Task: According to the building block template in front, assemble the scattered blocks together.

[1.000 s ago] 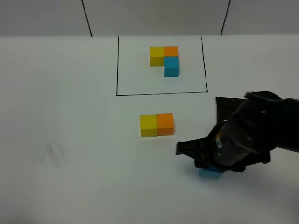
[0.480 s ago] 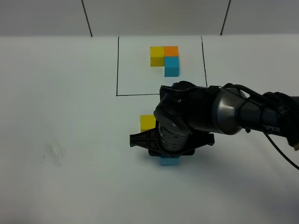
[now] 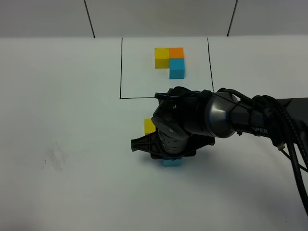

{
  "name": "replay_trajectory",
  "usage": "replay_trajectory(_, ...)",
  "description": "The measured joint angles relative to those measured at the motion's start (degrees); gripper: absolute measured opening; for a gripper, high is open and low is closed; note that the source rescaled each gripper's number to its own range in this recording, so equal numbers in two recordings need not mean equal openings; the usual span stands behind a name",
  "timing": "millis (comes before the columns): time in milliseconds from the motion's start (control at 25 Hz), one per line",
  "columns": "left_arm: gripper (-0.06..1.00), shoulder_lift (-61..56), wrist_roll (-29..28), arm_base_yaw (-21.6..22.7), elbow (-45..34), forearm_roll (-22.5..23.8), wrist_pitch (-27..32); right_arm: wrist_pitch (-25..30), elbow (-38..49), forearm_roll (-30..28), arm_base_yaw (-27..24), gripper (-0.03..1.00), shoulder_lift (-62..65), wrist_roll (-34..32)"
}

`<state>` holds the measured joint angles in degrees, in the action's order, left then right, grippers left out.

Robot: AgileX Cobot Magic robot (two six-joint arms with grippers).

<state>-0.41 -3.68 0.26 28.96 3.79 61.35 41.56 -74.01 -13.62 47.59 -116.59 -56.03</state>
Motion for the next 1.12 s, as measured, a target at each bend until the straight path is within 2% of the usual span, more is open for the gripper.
replay_trajectory(320,0.68,0.00,0.00,0.00,0.00,0.00,0.00,3.11,-3.75,-1.01,-1.09,0.20,-3.00,0.39)
replay_trajectory(1120,0.68,0.00,0.00,0.00,0.00,0.00,0.00,1.79,-4.47,-2.49,-1.13,0.20,-3.85,-1.27)
